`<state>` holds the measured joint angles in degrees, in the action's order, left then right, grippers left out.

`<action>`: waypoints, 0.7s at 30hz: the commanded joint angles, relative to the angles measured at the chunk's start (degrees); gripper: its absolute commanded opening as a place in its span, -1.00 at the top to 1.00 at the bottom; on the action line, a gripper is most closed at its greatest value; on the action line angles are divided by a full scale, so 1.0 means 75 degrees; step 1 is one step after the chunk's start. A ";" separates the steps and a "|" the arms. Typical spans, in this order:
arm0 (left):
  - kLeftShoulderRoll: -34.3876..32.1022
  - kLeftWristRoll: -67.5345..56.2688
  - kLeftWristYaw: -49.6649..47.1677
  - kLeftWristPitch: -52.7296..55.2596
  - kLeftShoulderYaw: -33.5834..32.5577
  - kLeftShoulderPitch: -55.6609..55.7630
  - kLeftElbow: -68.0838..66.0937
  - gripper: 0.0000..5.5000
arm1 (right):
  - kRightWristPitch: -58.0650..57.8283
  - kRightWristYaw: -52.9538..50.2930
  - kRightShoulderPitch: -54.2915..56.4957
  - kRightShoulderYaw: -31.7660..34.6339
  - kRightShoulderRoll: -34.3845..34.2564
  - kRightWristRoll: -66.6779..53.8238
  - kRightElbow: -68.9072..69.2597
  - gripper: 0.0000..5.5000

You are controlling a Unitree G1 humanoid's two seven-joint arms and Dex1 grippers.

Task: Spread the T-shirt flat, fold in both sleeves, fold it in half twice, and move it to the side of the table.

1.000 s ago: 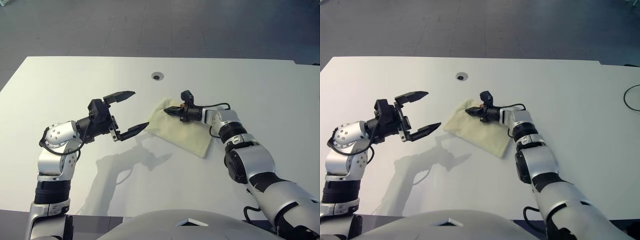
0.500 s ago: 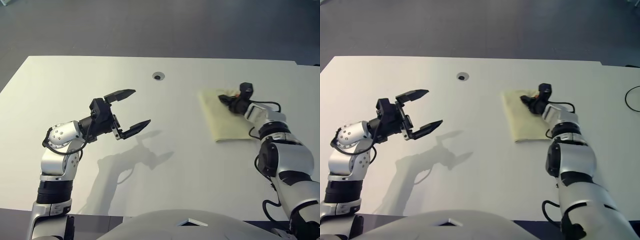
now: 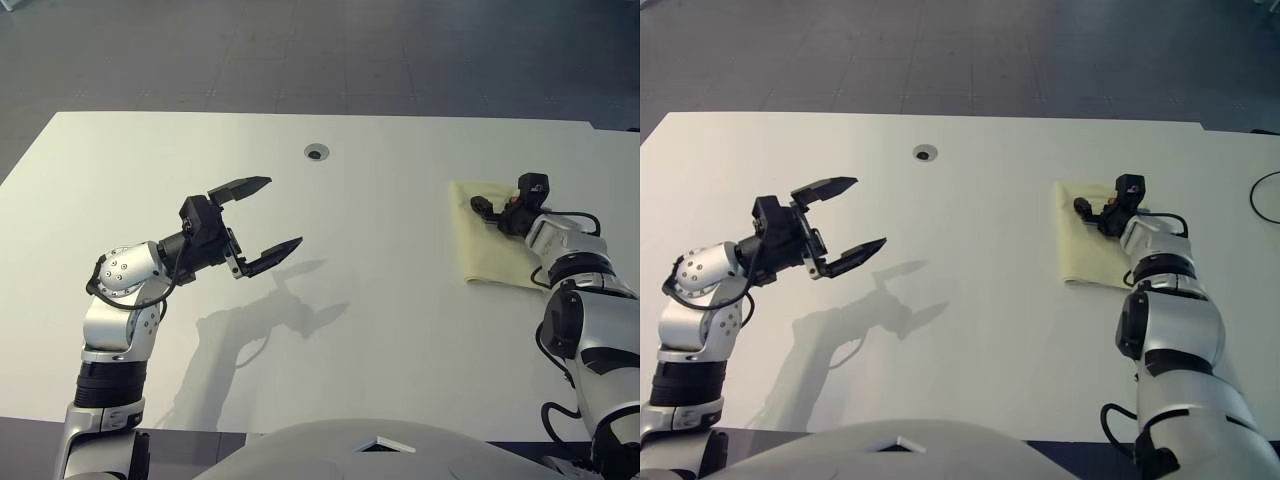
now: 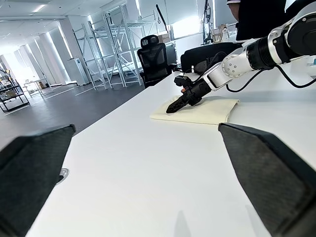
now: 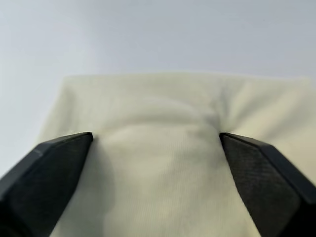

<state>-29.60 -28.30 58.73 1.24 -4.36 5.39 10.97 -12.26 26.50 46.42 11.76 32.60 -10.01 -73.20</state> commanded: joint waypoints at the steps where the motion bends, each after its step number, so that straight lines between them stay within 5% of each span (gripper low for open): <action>1: 0.0035 0.0099 -0.0075 -0.0101 0.0056 0.0022 -0.0061 -0.96 | 0.0025 0.0517 -0.0037 0.0013 -0.0130 0.0106 -0.0085 -0.96; 10: 0.0154 0.0110 -0.0292 -0.0231 0.0074 0.0084 -0.0081 -0.96 | -0.0163 0.1170 0.0394 0.0686 0.0048 -0.0670 0.1539 -0.96; 16: 0.0298 0.0401 -0.0822 -0.0355 0.0064 0.0205 -0.0003 -0.96 | -0.1760 0.0161 -0.1185 0.1024 -0.0453 -0.1436 0.6374 -0.96; 21: 0.0728 0.1316 -0.2493 -0.0382 -0.0097 0.0435 0.0045 -0.96 | -0.2054 -0.1531 -0.3231 0.1018 -0.1461 -0.1272 1.0638 -0.96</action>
<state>-27.07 -24.84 50.14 -1.27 -4.05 5.89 9.98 -24.35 25.12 35.75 19.33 28.44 -19.92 -20.86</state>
